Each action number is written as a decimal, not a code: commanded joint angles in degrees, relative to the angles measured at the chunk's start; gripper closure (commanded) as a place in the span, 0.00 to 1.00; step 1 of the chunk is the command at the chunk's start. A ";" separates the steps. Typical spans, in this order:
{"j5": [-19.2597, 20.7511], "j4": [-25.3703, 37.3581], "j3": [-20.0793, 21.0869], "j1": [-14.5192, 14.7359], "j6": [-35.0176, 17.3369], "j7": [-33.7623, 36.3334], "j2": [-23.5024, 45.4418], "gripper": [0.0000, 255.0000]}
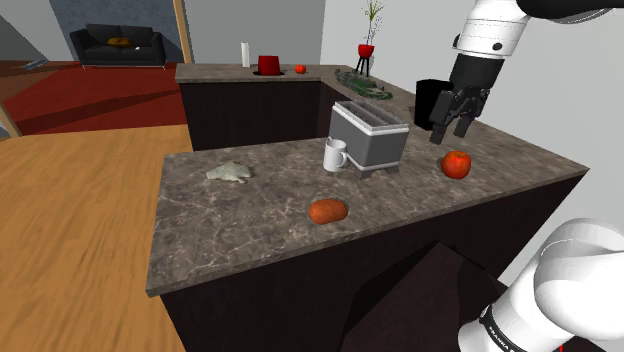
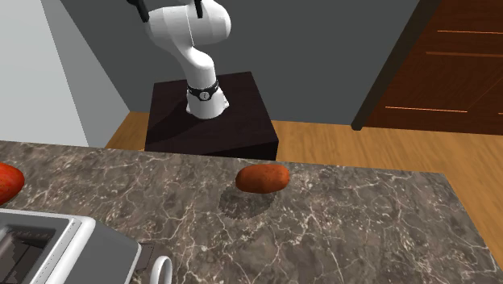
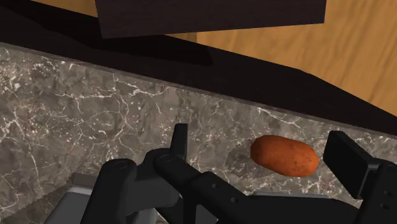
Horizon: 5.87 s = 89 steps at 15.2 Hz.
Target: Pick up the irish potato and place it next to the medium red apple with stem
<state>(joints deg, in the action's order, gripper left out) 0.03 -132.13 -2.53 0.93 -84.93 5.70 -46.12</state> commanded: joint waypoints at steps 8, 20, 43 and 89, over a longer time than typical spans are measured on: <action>2.26 0.70 -3.07 6.20 -10.36 -16.55 12.98 0.00; 2.97 6.59 -3.40 15.04 -24.25 -42.60 35.48 0.00; 4.08 7.49 0.06 19.51 -37.78 -58.58 51.26 0.00; 3.99 22.78 -0.35 19.14 -13.31 -60.95 41.98 1.00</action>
<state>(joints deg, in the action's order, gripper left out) 3.88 -109.00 -2.52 20.40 -98.44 -54.58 -3.58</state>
